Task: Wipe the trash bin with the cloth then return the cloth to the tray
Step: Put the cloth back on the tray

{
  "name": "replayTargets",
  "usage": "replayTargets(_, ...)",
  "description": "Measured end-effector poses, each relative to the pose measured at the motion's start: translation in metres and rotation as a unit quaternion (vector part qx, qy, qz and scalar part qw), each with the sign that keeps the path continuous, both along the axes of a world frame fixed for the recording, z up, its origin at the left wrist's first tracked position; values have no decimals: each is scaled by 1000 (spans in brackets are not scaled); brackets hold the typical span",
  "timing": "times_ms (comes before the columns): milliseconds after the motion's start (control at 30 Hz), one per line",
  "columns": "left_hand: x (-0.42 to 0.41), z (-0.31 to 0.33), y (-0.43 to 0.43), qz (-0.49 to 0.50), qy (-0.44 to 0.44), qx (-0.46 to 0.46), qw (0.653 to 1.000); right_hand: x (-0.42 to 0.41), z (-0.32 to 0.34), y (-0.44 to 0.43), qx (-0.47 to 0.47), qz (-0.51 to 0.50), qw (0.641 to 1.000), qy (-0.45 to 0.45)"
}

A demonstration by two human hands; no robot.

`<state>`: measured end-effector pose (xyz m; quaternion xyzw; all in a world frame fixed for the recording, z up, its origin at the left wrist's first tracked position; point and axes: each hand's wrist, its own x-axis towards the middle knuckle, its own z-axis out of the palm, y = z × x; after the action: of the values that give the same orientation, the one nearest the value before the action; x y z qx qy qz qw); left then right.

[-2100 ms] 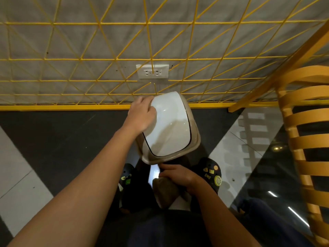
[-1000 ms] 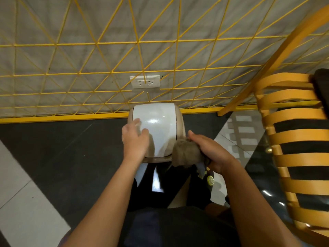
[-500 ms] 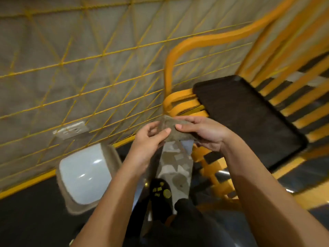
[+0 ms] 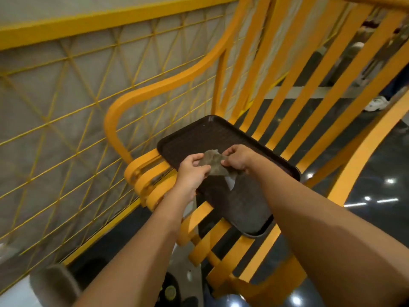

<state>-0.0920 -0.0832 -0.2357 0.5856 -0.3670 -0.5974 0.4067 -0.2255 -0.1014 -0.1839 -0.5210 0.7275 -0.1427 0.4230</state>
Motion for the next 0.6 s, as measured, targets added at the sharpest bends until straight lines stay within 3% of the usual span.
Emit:
replayTargets(100,-16,-15,-19,-45,-42,16,998,-15,-17,-13,24,-9,1000,9)
replayTargets(200,-22,-28,-30,-95,-145,4,985,-26,-36,-19,40,-38,998,28)
replayTargets(400,-25,-43,-32,-199,-330,-76,919,-38,-66,-15,80,-86,993,28)
replayTargets(533,-21,-44,-23,-253,-425,-124,860,-38,-61,-16,104,-22,989,100)
replayTargets(600,-12,-36,-17,-245,-451,-126,849,-34,-46,-14,88,-21,989,120)
